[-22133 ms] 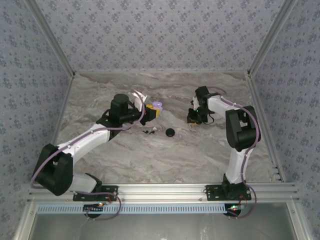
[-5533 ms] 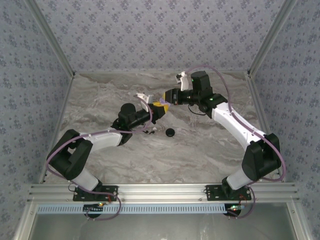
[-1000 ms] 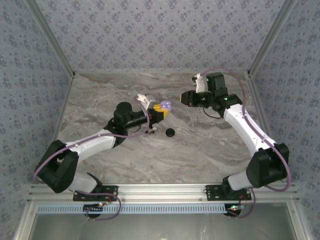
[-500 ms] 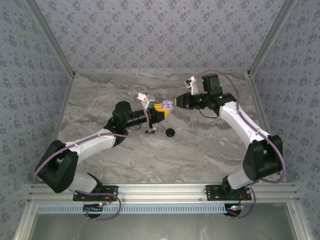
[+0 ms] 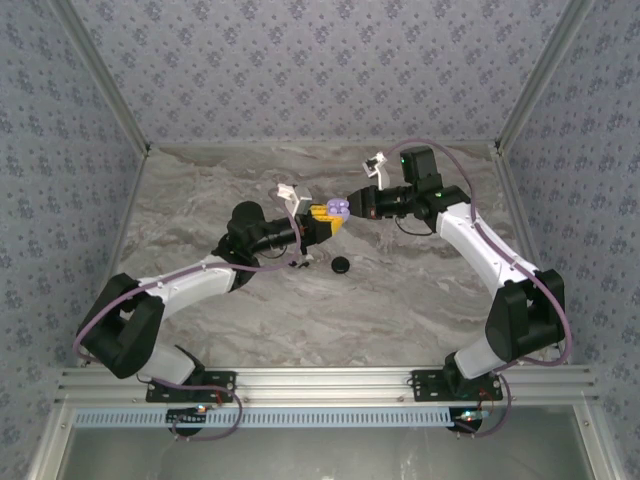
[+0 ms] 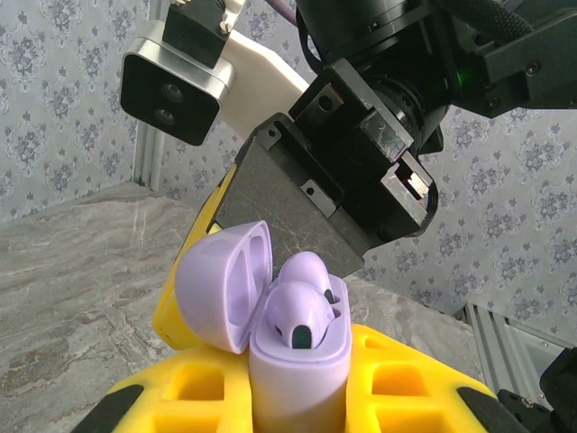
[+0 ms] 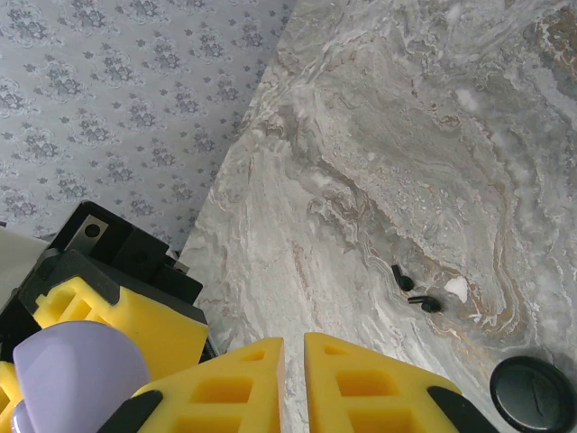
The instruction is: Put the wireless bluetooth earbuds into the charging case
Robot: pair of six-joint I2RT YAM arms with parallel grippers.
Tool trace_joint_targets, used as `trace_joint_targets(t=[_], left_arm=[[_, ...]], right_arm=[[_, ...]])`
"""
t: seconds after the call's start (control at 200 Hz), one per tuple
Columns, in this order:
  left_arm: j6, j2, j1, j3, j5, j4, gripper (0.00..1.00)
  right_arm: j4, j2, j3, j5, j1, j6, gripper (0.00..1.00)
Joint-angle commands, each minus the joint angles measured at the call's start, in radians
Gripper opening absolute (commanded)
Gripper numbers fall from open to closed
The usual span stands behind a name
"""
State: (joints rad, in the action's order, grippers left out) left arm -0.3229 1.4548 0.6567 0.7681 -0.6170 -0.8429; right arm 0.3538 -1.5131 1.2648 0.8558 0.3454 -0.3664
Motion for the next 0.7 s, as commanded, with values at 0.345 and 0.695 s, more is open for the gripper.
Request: trace_joint_targets(t=[0.345,0.695], left_arm=[[-0.015,0.015,0.007,-0.004,0.003,-0.012,0.1],[-0.035,0.01,-0.002,-0.019,0.044,0.005,0.1]], right_arm=[[-0.116,0.088,-0.023,0.068,-0.009,-0.017,0.15],[-0.162,0.123,-0.051,0.103,-0.009,-0.021,0.14]])
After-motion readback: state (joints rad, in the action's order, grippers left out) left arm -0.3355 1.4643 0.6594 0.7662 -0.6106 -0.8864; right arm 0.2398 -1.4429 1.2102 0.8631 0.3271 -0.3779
